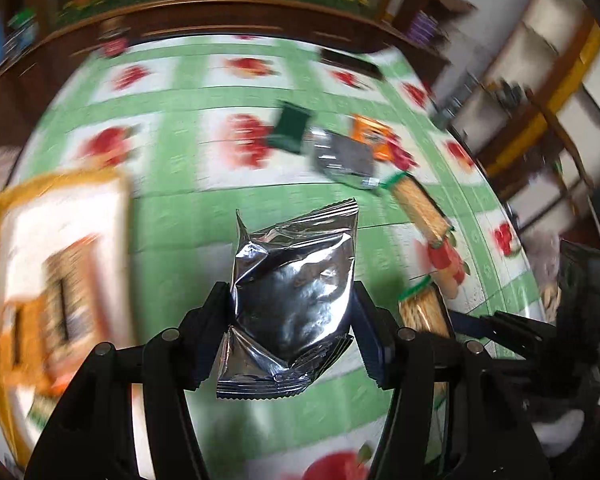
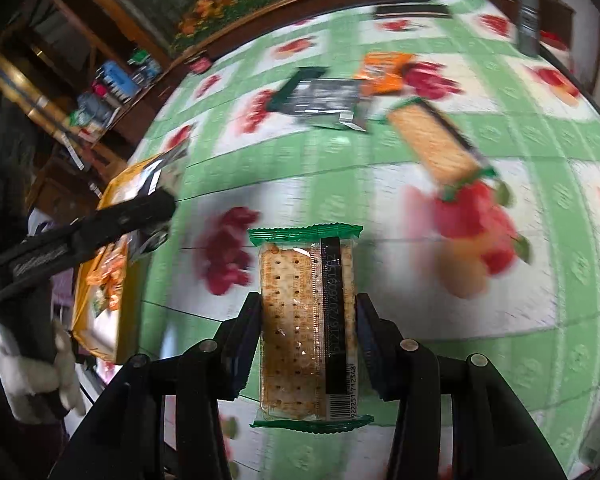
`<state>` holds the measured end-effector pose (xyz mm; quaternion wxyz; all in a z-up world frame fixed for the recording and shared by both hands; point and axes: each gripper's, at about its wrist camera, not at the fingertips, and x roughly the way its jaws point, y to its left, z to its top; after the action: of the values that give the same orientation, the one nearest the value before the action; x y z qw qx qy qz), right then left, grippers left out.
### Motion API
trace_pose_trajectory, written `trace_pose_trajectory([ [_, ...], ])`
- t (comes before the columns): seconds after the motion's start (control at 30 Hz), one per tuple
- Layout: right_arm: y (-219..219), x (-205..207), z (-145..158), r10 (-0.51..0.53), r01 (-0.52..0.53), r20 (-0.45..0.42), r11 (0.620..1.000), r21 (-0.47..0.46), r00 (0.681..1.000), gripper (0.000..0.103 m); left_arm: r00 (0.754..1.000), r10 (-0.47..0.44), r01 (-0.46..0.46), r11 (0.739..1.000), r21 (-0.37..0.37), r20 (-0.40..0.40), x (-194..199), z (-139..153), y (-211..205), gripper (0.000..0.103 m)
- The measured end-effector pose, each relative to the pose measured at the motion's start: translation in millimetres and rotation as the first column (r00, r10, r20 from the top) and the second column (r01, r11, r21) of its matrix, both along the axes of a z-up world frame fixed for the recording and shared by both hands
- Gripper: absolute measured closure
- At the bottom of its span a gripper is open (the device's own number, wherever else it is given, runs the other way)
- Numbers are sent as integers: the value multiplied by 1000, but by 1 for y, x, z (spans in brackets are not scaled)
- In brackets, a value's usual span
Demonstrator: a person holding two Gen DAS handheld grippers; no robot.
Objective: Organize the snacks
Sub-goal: 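Carry the cracker pack and silver foil bag over the tray with both grippers, then open both grippers to drop the cracker pack and foil bag in the tray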
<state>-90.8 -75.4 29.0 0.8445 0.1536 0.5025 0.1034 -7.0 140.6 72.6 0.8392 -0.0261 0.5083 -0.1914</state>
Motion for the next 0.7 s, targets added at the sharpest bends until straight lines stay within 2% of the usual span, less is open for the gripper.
trace_pose_trajectory([
  [0.07,21,8,5,43,-43,7,999,8,999,56,997,82,-82,997,-7,-9,-10,3,38,45],
  [0.23,91,30,20,175,-175,28,984,17,984,56,974,223,-222,975,28,-49,-33,-7,112,45],
  [0.3,120,39,25,219,-220,30,975,23,975,56,967,249,-247,968,46,-56,-42,-13,132,45],
  [0.4,162,51,27,274,-275,25,961,27,961,56,960,270,-268,963,29,-79,-45,-23,155,45],
  [0.6,227,73,23,323,-323,11,946,-20,946,56,956,276,-276,961,12,-94,-43,-33,175,45],
  [0.67,243,83,20,332,-332,3,943,-38,943,56,952,290,-292,956,-10,-102,-42,-35,184,42],
  [0.7,251,87,17,335,-335,-2,941,-49,942,56,951,293,-297,954,-25,-102,-42,-34,188,37],
])
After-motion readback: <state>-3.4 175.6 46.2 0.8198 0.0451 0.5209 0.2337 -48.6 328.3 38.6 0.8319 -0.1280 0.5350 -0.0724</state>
